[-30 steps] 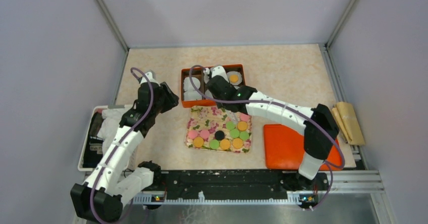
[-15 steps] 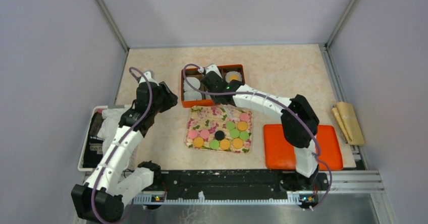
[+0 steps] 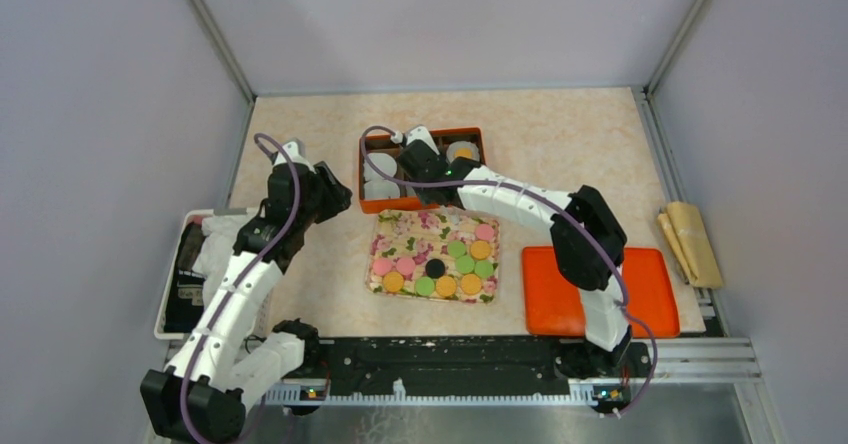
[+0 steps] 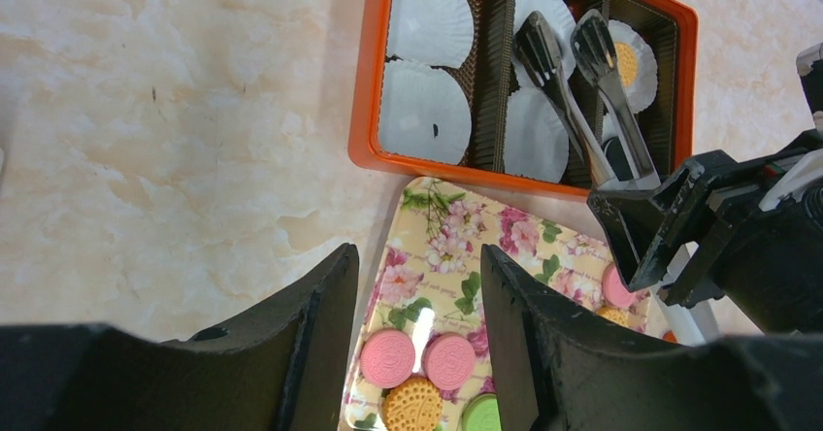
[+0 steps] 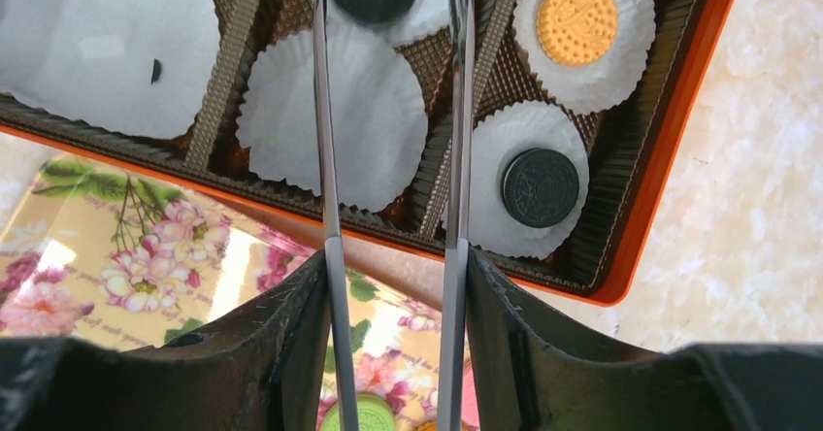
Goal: Pack the cookies
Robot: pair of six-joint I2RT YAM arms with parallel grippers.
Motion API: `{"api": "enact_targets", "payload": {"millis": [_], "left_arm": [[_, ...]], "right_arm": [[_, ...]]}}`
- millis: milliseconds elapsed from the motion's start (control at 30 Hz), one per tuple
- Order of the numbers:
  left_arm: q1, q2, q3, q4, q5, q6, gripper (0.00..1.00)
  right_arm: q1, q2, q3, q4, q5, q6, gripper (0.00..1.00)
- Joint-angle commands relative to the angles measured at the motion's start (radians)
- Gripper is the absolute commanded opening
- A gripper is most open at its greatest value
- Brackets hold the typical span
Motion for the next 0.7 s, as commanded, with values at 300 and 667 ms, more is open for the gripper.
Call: {"api": "enact_targets", "payload": {"millis": [300, 667], "left_arm": [[0.007, -0.03, -0.011, 0.028, 0.023, 0.018, 0.57], [0.008, -0.032, -0.017, 0.039, 0.046, 0.003, 0.57]], "right_arm": [[-0.007, -0.067, 0.038, 0.041, 0.02, -0.002, 0.47], [0.145, -0.411, -0.198, 0.004, 0.043, 0.036, 0.47]]}}
